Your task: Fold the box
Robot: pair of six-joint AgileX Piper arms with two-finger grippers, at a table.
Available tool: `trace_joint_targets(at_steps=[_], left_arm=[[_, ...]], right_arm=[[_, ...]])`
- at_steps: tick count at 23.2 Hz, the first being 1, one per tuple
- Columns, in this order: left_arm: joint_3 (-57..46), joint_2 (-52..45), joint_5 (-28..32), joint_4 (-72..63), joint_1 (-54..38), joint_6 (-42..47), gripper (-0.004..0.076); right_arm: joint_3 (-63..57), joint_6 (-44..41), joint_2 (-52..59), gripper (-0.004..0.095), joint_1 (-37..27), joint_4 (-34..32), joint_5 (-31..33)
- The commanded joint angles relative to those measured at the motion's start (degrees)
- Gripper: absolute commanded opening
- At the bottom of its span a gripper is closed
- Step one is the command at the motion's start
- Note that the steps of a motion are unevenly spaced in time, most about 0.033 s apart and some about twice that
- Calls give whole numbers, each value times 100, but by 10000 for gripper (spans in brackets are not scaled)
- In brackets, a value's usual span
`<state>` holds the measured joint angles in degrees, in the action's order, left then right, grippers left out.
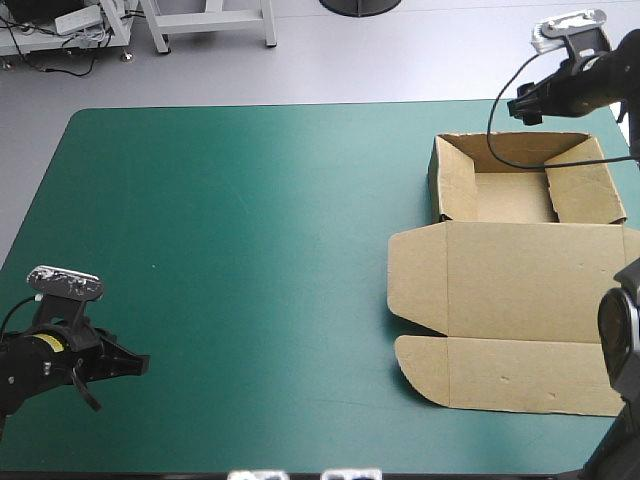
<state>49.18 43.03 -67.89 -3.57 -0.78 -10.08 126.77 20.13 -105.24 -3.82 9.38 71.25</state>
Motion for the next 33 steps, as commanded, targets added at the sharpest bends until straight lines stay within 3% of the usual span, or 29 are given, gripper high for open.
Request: trace_joint_targets(at_steps=[1,4,6,11,15,20,26,33], left_arm=[[137,26,259,-190,-19,26,-6],[137,26,259,-190,-19,26,-6],[137,26,259,-190,-19,26,-6],[137,26,282,-278,-19,-19,-6],[137,26,480,-332,-19,-1,-6],[137,26,547,-451,-19,-22,-6],[90,16,723,-534,18,-47,-6],[69,16,858,-566,336,-64,-6]], right_arm=[[-16,-202,1214,642,641,-81,41],[-406,-174,1787,579,1015,-104,41],[-917,-286,2326,448,1148,-158,41],[-3040,-391,3858,-22,1148,-165,41],[-4989,-604,4713,-24,1148,-78,-49],[-7070,-1085,5761,-24,1148,-81,-1131],[-8057,-1184,6391,-24,1148,-493,-1377],[-8182,-1233,6438,-24,1148,-821,-1453]])
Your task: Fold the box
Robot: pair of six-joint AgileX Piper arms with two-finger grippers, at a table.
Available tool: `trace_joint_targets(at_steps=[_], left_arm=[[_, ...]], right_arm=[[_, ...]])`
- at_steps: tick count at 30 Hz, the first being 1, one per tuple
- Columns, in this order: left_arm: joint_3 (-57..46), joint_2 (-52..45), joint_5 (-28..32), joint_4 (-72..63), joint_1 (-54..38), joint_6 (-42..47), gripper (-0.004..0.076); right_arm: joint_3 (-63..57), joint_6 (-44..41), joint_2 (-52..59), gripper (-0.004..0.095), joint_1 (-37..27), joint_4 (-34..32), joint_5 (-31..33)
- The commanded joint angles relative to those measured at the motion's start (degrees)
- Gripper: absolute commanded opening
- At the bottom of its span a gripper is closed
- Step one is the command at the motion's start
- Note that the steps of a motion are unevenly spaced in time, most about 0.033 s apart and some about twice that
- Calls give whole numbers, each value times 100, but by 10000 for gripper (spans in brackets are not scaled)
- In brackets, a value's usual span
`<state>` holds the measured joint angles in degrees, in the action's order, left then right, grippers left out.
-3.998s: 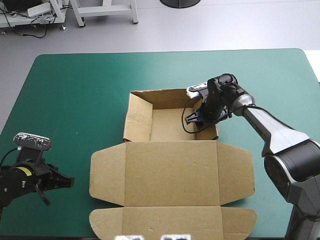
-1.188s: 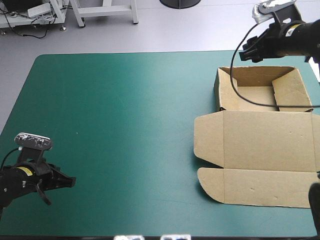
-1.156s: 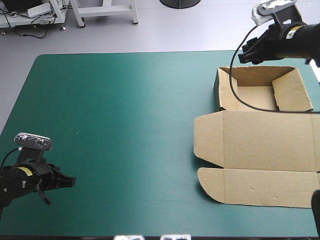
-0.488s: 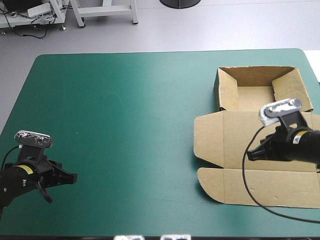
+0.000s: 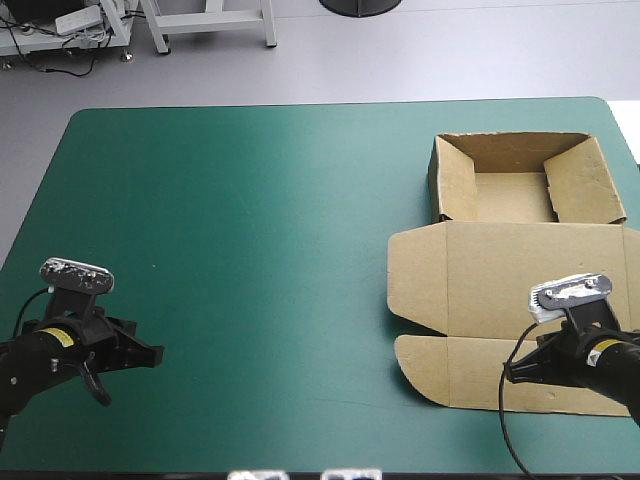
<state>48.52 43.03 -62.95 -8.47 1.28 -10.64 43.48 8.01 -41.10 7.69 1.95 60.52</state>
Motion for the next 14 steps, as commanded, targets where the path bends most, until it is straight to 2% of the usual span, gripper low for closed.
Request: trace_joint_targets(at_steps=[1,7,14], left_arm=[[107,3,419,-18,142,-8,-6],[-443,-406,999,-61,142,17,-6],[-655,-648,1012,-103,142,17,-6]], right_arm=[[146,-20,24,-24,-3,-78,-431],[146,-81,24,-24,-3,-63,-473],[146,-117,24,-25,-3,-63,-510]])
